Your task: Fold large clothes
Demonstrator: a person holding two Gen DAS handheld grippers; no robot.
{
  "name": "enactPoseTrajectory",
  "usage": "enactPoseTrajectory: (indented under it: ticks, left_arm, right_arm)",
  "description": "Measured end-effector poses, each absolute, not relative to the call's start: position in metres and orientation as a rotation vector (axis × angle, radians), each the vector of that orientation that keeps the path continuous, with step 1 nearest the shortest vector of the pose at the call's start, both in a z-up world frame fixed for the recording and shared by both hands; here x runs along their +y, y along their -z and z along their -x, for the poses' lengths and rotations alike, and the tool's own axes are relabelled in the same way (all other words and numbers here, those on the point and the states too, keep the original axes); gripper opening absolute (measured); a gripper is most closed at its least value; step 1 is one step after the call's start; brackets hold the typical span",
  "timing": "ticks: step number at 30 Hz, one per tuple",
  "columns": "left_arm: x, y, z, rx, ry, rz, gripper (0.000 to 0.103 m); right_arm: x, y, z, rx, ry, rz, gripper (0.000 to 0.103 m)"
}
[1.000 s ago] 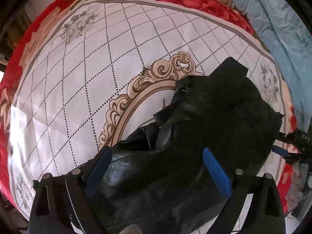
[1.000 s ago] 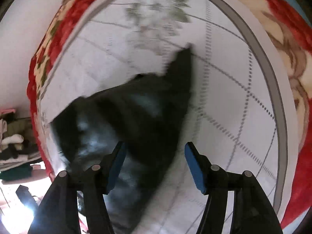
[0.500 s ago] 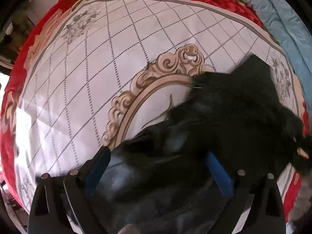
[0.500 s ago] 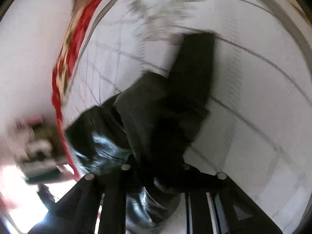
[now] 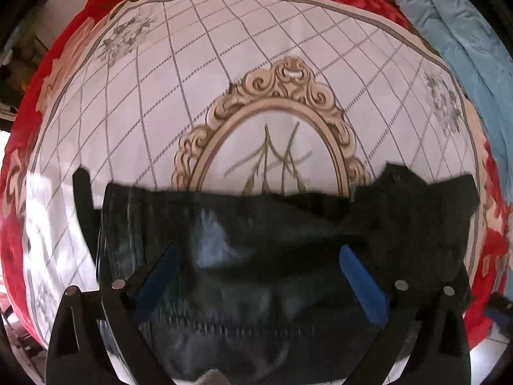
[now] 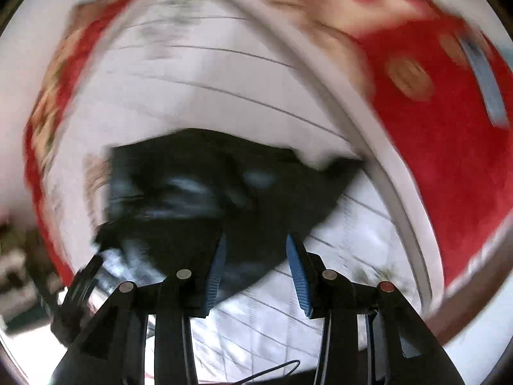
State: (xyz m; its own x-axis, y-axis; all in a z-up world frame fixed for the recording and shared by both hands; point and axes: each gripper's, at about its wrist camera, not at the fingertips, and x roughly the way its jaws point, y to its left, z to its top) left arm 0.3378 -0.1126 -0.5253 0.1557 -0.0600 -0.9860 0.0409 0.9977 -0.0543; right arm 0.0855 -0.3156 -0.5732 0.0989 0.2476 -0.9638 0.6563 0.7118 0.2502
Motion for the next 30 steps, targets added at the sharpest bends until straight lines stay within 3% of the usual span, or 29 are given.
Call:
enactPoseTrajectory:
  ticks: [5,7,11,14,20,26,30]
  left_arm:
    - [-0.109,0.561,-0.364,1.471,0.059,0.034,0.103]
    - [-0.106,0.565,-0.366,1.473,0.061,0.055,0.103]
    - [-0.094,0.556,-0.364,1.457,0.037,0.075,0.103]
    - [-0.076,0.536,-0.356,1.428,0.006,0.1,0.103]
    - [-0.034,0.519,-0.335,1.396,-0.106,0.05,0.103]
    - [-0.021,0.538,-0.322,1.455,-0.132,0.066,0.103]
    - [-0.034,0.528,-0.316,1.435,-0.09,0.071,0.103]
  right_arm:
    - [-0.265,0.617,-0.185,1.494,0.086,-0.732,0.037]
    - [-0.247,0.648,-0.218,1.538,0.087,-0.647,0.03]
    - [-0.237,0.7,-0.253,1.643,0.158,-0.565,0.029]
    - [-0.238,0.691,-0.264,1.709,0.152,-0.577,0.029]
    - [-0.193,0.618,-0.237,1.592,-0.04,-0.435,0.029]
    - [-0.12,0.7,-0.238,1.725,-0.029,-0.233,0.029]
    - [-0.12,0.691,-0.241,1.735,-0.006,-0.271,0.029]
